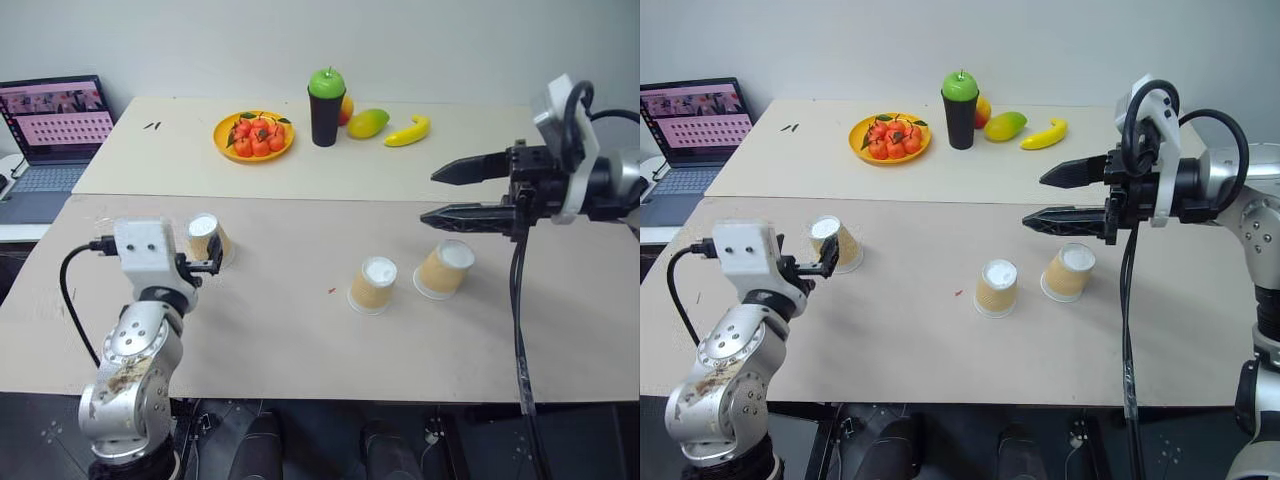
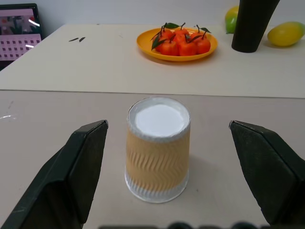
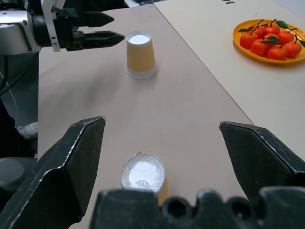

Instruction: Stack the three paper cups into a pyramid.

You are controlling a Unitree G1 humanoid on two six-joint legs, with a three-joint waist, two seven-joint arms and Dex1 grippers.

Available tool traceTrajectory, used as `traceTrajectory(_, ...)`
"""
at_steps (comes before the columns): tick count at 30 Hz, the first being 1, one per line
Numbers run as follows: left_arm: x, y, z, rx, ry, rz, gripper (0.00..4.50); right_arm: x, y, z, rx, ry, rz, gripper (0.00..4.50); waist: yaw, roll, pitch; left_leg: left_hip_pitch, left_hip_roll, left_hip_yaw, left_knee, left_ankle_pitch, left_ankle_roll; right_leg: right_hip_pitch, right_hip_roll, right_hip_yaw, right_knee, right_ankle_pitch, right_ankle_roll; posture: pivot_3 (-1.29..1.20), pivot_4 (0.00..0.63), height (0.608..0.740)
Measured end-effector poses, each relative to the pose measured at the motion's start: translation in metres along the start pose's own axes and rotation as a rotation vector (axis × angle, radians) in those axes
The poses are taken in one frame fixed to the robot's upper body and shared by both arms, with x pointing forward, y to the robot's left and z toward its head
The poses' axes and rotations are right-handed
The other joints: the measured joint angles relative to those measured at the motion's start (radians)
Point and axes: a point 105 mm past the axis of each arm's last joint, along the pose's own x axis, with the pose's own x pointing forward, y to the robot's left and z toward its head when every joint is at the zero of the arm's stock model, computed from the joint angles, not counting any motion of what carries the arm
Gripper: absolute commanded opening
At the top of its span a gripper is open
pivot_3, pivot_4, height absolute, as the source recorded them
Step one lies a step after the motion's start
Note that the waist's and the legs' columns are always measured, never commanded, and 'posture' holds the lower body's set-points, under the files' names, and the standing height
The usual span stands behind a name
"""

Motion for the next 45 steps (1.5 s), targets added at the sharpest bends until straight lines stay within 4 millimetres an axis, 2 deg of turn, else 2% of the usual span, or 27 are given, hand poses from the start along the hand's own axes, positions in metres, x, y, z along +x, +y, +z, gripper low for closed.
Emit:
traceTrajectory(4, 0.001, 0.007, -0.024, -0.022, 0.047, 0.015, 4.36, -0.003, -0.002, 0.002, -0.012, -0.007, -0.016, 4.50, 0.001, 0.000, 0.000, 0.000, 0.000, 0.000, 0.000, 0.000, 0.000, 0.000, 0.000, 0.000, 0.000, 0.000, 0.000, 0.00, 0.150, 0.735)
traceTrajectory(11, 0.024, 0.013, -0.035, -0.042, 0.026, 0.019, 4.36, -0.002, -0.002, 0.004, -0.028, -0.003, -0.037, 4.50, 0.002, 0.000, 0.000, 0.000, 0.000, 0.000, 0.000, 0.000, 0.000, 0.000, 0.000, 0.000, 0.000, 0.000, 0.000, 0.00, 0.150, 0.735)
traceTrajectory(16, 0.049, 0.014, -0.026, -0.040, -0.036, 0.013, 4.36, -0.001, 0.002, 0.008, -0.045, -0.005, -0.043, 4.50, 0.002, 0.000, 0.000, 0.000, 0.000, 0.000, 0.000, 0.000, 0.000, 0.000, 0.000, 0.000, 0.000, 0.000, 0.000, 0.00, 0.150, 0.735)
traceTrajectory(22, 0.066, 0.006, -0.023, -0.047, -0.068, -0.022, 4.36, -0.001, 0.004, 0.012, -0.063, -0.007, -0.064, 4.50, 0.002, 0.000, 0.000, 0.000, 0.000, 0.000, 0.000, 0.000, 0.000, 0.000, 0.000, 0.000, 0.000, 0.000, 0.000, 0.00, 0.150, 0.735)
traceTrajectory(26, 0.071, -0.001, -0.015, -0.043, -0.100, -0.051, 4.36, -0.003, 0.004, 0.016, -0.075, -0.014, -0.081, 4.50, 0.001, 0.000, 0.000, 0.000, 0.000, 0.000, -0.001, 0.000, 0.000, 0.000, 0.000, 0.000, 0.000, 0.000, 0.000, 0.00, 0.150, 0.735)
traceTrajectory(37, 0.076, 0.005, -0.020, -0.026, -0.096, -0.043, 4.36, -0.002, 0.005, 0.016, -0.074, -0.017, -0.084, 4.50, 0.000, 0.000, 0.000, 0.000, 0.000, 0.000, -0.001, 0.000, 0.000, 0.000, 0.000, 0.000, 0.000, 0.000, 0.000, 0.00, 0.150, 0.735)
traceTrajectory(40, 0.077, 0.006, -0.019, -0.021, -0.107, -0.040, 3.61, -0.003, 0.003, 0.016, -0.075, -0.013, -0.094, 4.50, 0.000, 0.000, 0.000, 0.000, 0.000, 0.000, -0.001, 0.000, 0.000, 0.000, 0.000, 0.000, 0.000, 0.000, 0.000, 0.00, 0.150, 0.735)
traceTrajectory(43, 0.077, 0.006, -0.018, -0.019, -0.111, -0.039, 2.54, -0.004, 0.003, 0.016, -0.075, -0.011, -0.097, 4.50, 0.000, 0.000, 0.000, 0.000, 0.000, 0.000, -0.001, 0.000, 0.000, 0.000, 0.000, 0.000, 0.000, 0.000, 0.000, 0.00, 0.150, 0.735)
traceTrajectory(45, 0.077, 0.006, -0.018, -0.019, -0.111, -0.037, 2.54, -0.004, 0.003, 0.016, -0.076, -0.009, -0.099, 4.50, 0.000, 0.000, 0.000, 0.000, 0.000, 0.000, -0.001, 0.000, 0.000, 0.000, 0.000, 0.000, 0.000, 0.000, 0.000, 0.00, 0.150, 0.735)
